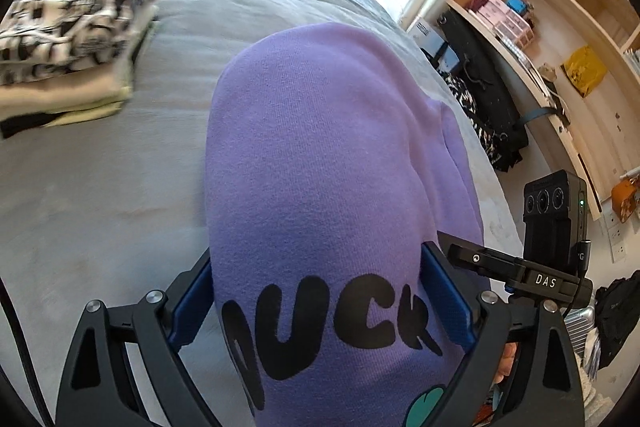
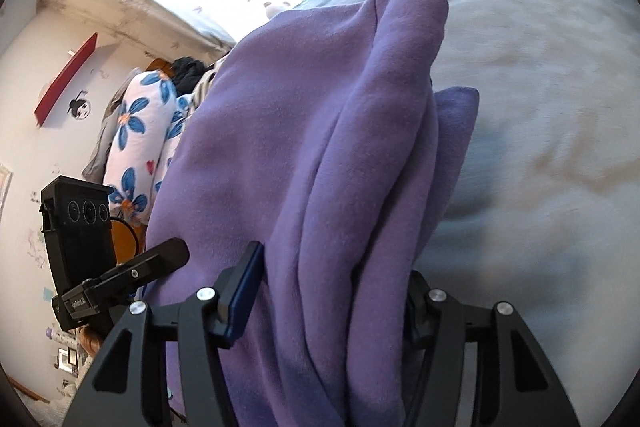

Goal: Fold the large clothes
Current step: 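Carry the held bundle with both grippers onto the stack of folded clothes, release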

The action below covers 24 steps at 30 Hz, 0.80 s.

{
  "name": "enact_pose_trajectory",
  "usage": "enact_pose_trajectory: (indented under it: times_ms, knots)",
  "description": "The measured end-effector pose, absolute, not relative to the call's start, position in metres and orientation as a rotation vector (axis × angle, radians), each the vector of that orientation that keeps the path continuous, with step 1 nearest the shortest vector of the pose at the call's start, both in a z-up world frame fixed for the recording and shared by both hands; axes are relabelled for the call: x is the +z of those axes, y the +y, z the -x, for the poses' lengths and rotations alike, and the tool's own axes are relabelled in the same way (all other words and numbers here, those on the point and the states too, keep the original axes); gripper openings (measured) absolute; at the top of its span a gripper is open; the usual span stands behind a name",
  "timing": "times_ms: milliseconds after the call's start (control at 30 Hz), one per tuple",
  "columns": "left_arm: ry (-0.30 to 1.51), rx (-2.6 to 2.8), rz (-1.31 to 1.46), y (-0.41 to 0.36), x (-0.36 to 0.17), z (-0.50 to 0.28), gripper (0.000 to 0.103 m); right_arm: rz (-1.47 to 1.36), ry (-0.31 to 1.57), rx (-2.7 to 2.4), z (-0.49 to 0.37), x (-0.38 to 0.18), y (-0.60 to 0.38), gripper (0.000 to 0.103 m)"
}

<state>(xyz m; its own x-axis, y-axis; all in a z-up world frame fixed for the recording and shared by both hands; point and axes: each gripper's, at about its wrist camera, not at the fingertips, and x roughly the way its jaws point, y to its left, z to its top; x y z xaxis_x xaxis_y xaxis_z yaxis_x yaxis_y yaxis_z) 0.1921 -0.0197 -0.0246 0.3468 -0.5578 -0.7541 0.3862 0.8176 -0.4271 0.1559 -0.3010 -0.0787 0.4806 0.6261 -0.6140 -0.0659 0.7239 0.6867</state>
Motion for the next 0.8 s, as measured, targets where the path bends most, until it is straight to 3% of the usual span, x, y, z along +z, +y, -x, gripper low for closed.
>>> enact_pose_trajectory:
  times_ms: [433,800]
  knots:
    - [0.997,-0.526,0.269,0.130,0.040,-0.160,0.094,-0.600,0.966,0.576,-0.149,-0.017,-0.184,0.058]
    - [0.879,-0.451,0.301,0.235,0.121,-0.249,0.094,-0.580,0.861,0.686,-0.262,0.059,-0.088,0.058]
